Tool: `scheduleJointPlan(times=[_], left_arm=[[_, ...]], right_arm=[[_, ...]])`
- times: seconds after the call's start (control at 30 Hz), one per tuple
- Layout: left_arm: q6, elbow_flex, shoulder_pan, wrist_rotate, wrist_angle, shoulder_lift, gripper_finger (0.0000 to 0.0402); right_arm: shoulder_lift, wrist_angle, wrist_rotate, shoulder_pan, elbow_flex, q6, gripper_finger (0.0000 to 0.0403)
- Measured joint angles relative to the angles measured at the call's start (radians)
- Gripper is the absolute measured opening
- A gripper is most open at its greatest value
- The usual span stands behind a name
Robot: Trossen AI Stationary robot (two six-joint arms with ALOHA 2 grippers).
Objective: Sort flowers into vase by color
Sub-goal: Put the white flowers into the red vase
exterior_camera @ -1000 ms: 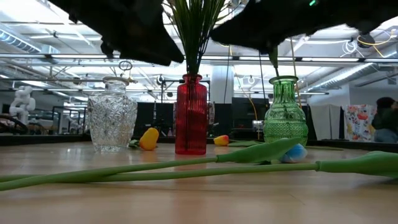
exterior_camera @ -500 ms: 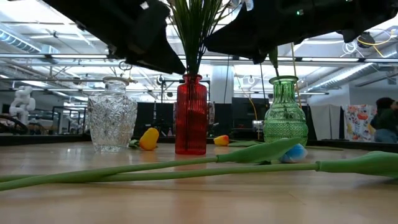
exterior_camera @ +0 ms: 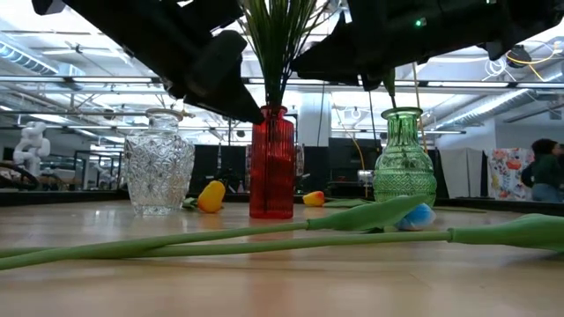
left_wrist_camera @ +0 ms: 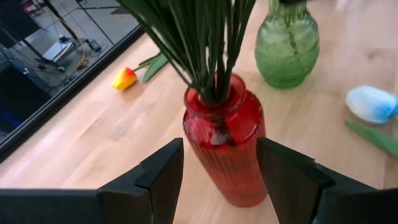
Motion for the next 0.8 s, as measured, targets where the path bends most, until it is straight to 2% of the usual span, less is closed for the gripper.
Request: scheduleJointPlan(times=[0.4, 0.67, 0.8], left_arm=[[0.036, 0.000, 0.001, 0.002, -0.016, 0.000, 0.0208], [0.044, 0.000, 0.000, 0.028, -0.014, 0.000, 0.0208], [0.045, 0.000, 0.000, 0.028, -0.014, 0.000, 0.0208]], right_arm=[[0.000, -0.049, -0.004, 0.027, 0.000, 0.015, 0.0136], [0.000, -0.012, -0.001, 0.002, 0.000, 0.011, 0.0161], [0.000, 0.018, -0.034, 0.001, 0.000, -0.030, 0.0166]])
